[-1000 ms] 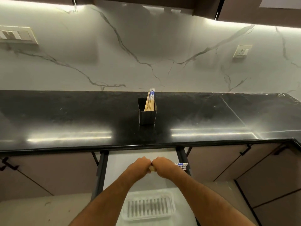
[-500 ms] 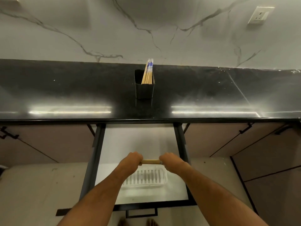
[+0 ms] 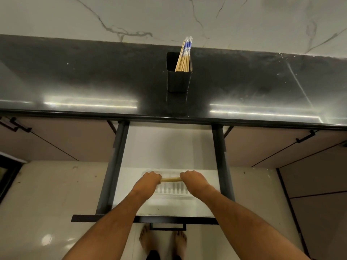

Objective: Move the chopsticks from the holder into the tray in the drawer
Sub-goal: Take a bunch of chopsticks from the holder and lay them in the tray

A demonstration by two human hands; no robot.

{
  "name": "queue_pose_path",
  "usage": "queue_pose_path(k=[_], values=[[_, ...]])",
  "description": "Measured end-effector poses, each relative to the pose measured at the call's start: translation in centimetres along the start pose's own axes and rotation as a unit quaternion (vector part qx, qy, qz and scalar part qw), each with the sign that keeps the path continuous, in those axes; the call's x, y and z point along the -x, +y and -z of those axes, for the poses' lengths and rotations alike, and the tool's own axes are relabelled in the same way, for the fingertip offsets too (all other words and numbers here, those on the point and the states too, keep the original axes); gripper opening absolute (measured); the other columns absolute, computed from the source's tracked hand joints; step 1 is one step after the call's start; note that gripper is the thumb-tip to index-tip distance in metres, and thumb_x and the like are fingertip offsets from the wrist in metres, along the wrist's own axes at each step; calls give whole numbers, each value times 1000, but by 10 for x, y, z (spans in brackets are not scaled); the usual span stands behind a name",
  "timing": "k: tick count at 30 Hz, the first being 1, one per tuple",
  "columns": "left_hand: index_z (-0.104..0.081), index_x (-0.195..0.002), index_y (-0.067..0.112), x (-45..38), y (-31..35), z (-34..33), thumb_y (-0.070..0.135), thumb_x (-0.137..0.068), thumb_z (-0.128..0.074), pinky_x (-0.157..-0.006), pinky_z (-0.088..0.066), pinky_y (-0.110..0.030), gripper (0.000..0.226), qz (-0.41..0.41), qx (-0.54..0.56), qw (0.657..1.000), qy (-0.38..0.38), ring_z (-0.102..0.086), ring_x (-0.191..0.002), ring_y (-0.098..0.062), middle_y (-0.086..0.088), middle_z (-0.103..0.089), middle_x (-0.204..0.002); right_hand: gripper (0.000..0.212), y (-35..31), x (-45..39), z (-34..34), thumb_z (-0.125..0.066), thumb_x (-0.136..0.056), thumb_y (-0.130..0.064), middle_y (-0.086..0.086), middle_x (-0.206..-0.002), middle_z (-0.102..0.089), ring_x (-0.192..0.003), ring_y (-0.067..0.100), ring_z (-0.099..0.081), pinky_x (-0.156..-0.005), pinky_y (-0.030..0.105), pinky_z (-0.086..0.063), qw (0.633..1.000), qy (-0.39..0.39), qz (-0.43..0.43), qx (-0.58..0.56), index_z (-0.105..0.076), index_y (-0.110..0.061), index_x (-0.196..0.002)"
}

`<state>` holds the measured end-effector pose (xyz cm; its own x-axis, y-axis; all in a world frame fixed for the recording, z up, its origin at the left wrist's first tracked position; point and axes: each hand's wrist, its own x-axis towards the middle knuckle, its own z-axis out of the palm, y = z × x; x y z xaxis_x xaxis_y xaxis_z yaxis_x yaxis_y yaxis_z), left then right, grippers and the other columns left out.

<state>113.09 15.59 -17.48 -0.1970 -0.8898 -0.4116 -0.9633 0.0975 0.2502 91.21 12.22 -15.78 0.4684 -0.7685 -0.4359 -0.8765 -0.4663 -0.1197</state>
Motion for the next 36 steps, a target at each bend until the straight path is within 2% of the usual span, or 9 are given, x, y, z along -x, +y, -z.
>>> queue_pose_path(k=[4,6,8,12,17,22,26,33,36], values=[[-68,-100,16,-5,-6,-5,12,-102,-51,-64,-40,-21,17,-1,5,1000,-20,-55,-76,-15,-5,-67,-100,21,-4,-5,-9,-57,-97,-5,10,-109,-68,-95,29,-67,-83,38,-55,1000,-7,2,-3,-62,-12,-117],[-68,-99,14,-7,-9,-8,11,-102,-51,-66,-43,-23,17,1,11,999,-39,-63,-83,-19,-6,-67,-101,24,-3,-7,-15,-57,-95,-2,11,-109,-68,-95,30,-67,-83,38,-54,1000,-11,2,-12,-63,-11,-117],[-67,-99,13,-10,-11,-11,9,-102,-50,-72,-47,-26,18,3,29,998,-51,-65,-92,-22,-8,-67,-103,27,-2,-9,-21,-55,-95,0,12,-108,-69,-95,30,-67,-82,37,-53,1000,-17,2,-21,-63,-11,-119],[-71,-103,11,-17,-12,-15,6,-100,-53,-81,-54,-30,18,15,55,994,-90,-67,-94,-24,-9,-69,-107,29,-2,-14,-34,-50,-97,2,14,-112,-68,-99,31,-67,-76,33,-48,998,-45,0,-46,-63,-9,-120],[-76,-102,11,-21,-9,-28,8,-92,-64,-80,-54,-26,16,29,71,989,-130,-69,-86,-21,-9,-73,-103,26,-8,-20,-50,-53,-100,-3,15,-125,-63,-110,30,-64,-95,36,-51,995,-88,3,-52,-66,-8,-122],[-77,-101,13,-29,-11,-33,13,-89,-70,-87,-60,-34,14,24,77,987,-140,-72,-89,-23,-8,-74,-97,26,-7,-23,-50,-55,-98,-6,11,-122,-63,-110,31,-63,-98,42,-48,995,-93,1,-27,-68,-13,-119],[-75,-103,16,-34,-12,-33,17,-90,-71,-85,-60,-33,13,0,60,991,-122,-70,-89,-22,-6,-73,-99,24,-1,-26,-41,-59,-93,-5,8,-109,-71,-100,26,-67,-90,38,-56,997,-74,-16,-34,-72,-16,-110],[-72,-116,17,-34,-15,-36,11,-90,-69,-91,-56,-28,27,0,32,999,-29,-67,-102,-19,-3,-68,-117,27,7,-26,-40,-66,-89,0,9,-108,-71,-99,27,-68,-91,36,-57,999,-22,-29,-9,-72,-12,-113],[-74,-111,16,-30,-15,-38,8,-92,-65,-90,-57,-29,23,4,20,999,-38,-67,-98,-20,-4,-69,-114,24,6,-27,-42,-69,-89,-1,8,-105,-72,-96,25,-68,-90,33,-57,999,-30,-23,18,-75,-13,-110]])
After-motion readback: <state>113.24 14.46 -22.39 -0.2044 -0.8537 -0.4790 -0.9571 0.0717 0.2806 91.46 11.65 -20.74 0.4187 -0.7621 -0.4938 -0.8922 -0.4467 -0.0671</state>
